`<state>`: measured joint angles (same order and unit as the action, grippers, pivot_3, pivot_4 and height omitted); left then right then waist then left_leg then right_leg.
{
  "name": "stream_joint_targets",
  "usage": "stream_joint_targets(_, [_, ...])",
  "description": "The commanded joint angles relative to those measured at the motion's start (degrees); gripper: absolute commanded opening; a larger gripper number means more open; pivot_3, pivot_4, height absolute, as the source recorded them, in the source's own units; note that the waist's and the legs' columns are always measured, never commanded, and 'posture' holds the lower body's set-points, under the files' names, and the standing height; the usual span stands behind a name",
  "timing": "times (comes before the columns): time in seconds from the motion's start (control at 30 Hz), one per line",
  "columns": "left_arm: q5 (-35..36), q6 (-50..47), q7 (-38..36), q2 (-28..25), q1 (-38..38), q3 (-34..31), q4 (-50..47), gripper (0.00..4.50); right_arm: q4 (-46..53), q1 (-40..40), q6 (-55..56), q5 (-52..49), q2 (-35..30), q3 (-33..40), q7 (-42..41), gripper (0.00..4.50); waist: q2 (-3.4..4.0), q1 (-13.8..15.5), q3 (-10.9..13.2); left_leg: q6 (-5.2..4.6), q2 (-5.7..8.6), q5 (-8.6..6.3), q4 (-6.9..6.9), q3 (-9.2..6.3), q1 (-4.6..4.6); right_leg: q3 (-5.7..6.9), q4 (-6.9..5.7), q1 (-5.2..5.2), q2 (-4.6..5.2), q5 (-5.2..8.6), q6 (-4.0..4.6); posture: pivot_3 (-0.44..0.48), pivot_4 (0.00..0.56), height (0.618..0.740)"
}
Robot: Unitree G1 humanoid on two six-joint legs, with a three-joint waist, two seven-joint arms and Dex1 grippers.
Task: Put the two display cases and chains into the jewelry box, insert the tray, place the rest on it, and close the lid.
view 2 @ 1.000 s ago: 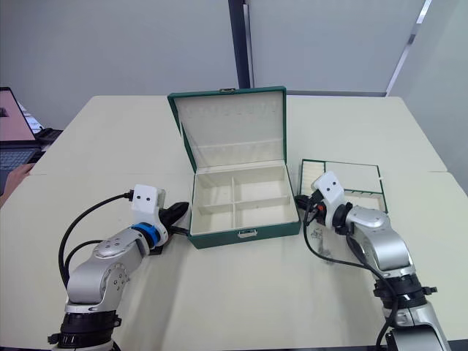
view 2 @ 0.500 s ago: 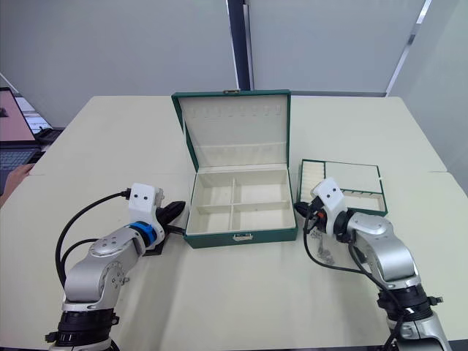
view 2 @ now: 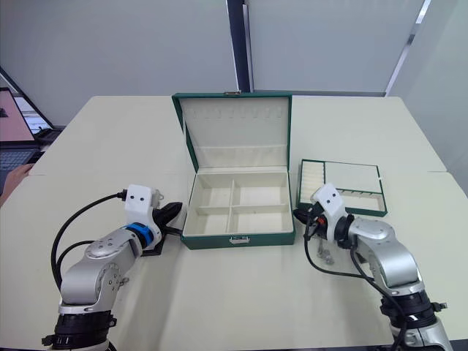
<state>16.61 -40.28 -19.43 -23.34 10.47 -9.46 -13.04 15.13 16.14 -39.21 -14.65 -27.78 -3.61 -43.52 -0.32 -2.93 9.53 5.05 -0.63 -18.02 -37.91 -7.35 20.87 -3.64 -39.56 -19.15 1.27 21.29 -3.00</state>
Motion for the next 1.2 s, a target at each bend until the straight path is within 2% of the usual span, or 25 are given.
stream_joint_targets(0.03, [1.17,-0.16,-1.18,1.12,0.37,2.60,-3.56,0.00,4.28,-0.78,-0.48,-3.59,1.56,-5.41,-3.38,0.04,0.00,0.00,0.00,0.00,0.00,0.00,0.00,-0.01,0.00,0.00,0.00,0.00,0.00,0.00,0.00,0.000,0.150,0.740])
stream_joint_targets(1.2, [0.43,-0.29,-0.98,2.70,1.31,2.38,-3.82,0.00,2.30,-0.86,0.91,-2.46,0.45,-5.47,-4.15,0.04,-0.01,0.30,-0.01,0.00,0.02,0.00,0.01,-0.05,0.00,0.02,0.07,0.04,0.00,0.00,0.00,0.000,0.150,0.740])
